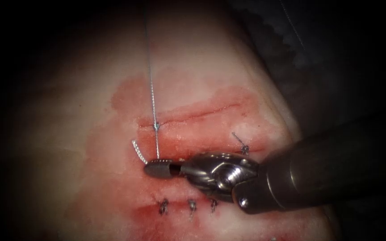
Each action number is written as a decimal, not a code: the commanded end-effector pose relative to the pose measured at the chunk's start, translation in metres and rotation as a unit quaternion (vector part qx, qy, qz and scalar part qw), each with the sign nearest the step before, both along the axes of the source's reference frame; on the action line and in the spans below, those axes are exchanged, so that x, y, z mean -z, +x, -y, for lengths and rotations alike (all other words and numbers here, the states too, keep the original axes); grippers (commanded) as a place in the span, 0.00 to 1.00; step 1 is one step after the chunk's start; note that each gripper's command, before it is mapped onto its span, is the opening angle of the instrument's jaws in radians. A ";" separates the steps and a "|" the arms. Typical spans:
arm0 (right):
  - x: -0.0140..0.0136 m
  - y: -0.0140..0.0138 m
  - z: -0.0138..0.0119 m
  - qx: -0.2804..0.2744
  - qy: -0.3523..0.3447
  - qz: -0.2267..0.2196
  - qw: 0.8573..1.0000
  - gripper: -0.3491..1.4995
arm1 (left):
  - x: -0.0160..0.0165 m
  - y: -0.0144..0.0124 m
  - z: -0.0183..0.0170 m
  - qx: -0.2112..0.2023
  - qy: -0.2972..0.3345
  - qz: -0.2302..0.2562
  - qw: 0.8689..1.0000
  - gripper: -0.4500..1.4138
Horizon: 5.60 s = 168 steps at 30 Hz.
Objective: Wound Closure
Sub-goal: Tighten the knot by pulling down with the right grasper and up with the left tool, then pull the long thread taut by pulling up with the left tool, then cut the thread using the right tool, then grab the short length of thread on the bottom side of the wound using the left gripper
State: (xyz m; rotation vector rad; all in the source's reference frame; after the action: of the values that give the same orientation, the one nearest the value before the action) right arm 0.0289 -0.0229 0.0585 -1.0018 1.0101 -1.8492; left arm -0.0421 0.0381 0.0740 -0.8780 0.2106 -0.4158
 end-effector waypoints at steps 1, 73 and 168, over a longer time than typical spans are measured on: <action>-0.0005 0.0005 0.0007 0.003 0.002 -0.002 1.000 0.00 | 0.0000 -0.0004 -0.0012 0.001 -0.003 0.002 1.000 0.00; -0.0048 0.0001 -0.0111 -0.289 -0.110 0.067 0.949 0.81 | 0.0215 -0.0062 0.0013 0.222 0.162 0.710 0.649 0.00; -0.0026 -0.0089 -0.0164 -0.329 -0.148 0.051 0.931 0.87 | 0.0228 0.0077 0.0098 0.320 0.200 0.630 0.679 0.00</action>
State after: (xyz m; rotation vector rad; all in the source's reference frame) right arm 0.0193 -0.0062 0.0606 -1.2181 0.2634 -1.4759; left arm -0.0329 0.0272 0.0512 0.0912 -0.6603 -1.4930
